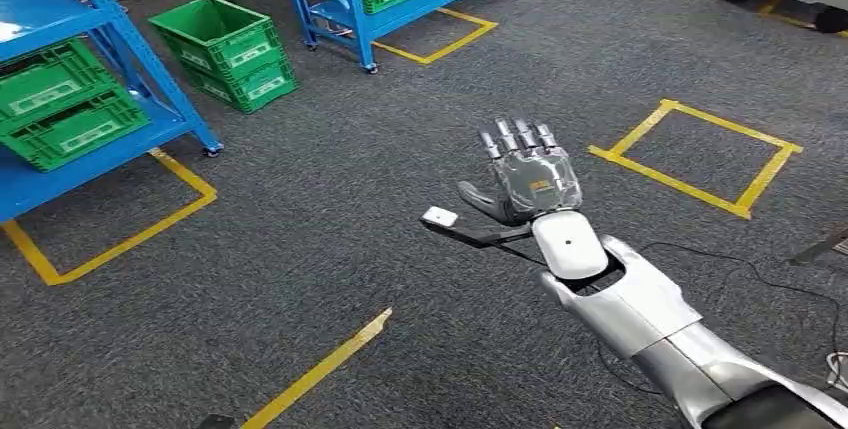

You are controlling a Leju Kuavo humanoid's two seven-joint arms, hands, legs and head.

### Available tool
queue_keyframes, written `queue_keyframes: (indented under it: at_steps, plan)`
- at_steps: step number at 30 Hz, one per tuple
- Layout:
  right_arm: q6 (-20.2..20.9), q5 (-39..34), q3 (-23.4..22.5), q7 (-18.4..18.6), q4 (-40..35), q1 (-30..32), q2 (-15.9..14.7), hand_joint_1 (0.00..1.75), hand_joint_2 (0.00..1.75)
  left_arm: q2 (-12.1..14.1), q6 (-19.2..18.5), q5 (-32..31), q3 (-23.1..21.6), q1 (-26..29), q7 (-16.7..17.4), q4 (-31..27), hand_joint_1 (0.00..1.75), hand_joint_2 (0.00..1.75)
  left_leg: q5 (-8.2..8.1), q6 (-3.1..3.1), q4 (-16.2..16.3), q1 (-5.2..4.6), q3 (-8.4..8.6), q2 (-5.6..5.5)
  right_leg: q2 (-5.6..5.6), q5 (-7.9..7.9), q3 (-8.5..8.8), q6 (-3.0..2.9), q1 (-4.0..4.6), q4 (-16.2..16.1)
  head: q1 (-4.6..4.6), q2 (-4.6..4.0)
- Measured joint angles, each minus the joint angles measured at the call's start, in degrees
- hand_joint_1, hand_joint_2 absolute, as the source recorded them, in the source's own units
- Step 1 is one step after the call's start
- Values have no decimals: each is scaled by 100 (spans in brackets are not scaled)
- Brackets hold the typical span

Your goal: Take the parts from the cabinet and place them on the table.

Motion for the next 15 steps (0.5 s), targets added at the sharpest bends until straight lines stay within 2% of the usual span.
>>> queue_keyframes:
  at_steps: [3,4,5,6,7,8,10,11,12,13,14,15]
  plan:
    - [0,0,0,0,0,0,0,0,0,0,0,0,0,-2,0,0,0,0,-23,-5,36,2,-19,31,-9,0,1,-7,1,-1,-1,0]
    - [38,0,-11,-7,-18,74,-2,0,0,-22,-2,-7,0,-69,11,0,0,0,-557,-95,1529,55,-761,319,-393,-41,15,-47,29,-1,-11,0]
    - [37,0,-15,-4,-24,73,-2,0,0,-17,-2,-9,0,-65,11,0,0,0,-8,-63,626,49,-285,394,-568,-79,67,-28,34,-1,-9,0]
    - [37,0,-15,-2,-55,67,-2,0,0,-11,-2,-9,0,-68,11,0,0,0,225,-14,71,21,31,606,-636,-104,109,-9,42,-1,-14,0]
    - [37,0,-15,-2,-64,66,-2,0,0,-7,-2,-9,0,-82,11,0,0,0,164,8,-147,-47,155,863,-694,-130,129,18,76,-1,-11,0]
    - [40,0,-22,0,-64,58,-2,0,0,-6,-2,-9,0,-106,11,0,0,0,146,74,-214,-59,170,815,-747,-153,125,51,106,12,-13,0]
    - [24,0,-22,-11,-64,70,-2,0,0,-4,-2,-26,0,-86,11,0,0,0,135,123,-199,-68,140,689,-896,-172,167,87,110,-15,-9,0]
    - [9,0,-20,-18,-66,67,0,0,0,-4,-2,-39,0,-67,7,0,0,0,146,159,-227,-65,153,609,-972,-185,210,124,113,-34,-11,0]
    - [-2,0,-31,-26,-77,69,-2,0,0,-6,0,-44,0,-44,5,0,0,0,178,205,-286,-4,207,540,-859,-254,171,174,83,6,-7,2]
    - [-41,0,-50,-28,-79,69,-4,0,0,-20,4,-55,0,-47,2,0,0,0,179,230,-289,7,211,479,-489,-361,110,194,67,187,30,0]
    - [-68,-2,-61,-28,-77,83,-4,0,0,-20,7,-61,0,-69,0,0,0,0,176,259,-288,15,207,416,-292,-553,-94,198,62,588,43,2]
    - [-74,-2,-68,-31,-77,124,-9,0,0,-20,18,-77,0,-83,0,0,0,0,178,266,-288,16,207,340,-222,-742,-325,212,62,1039,54,0]
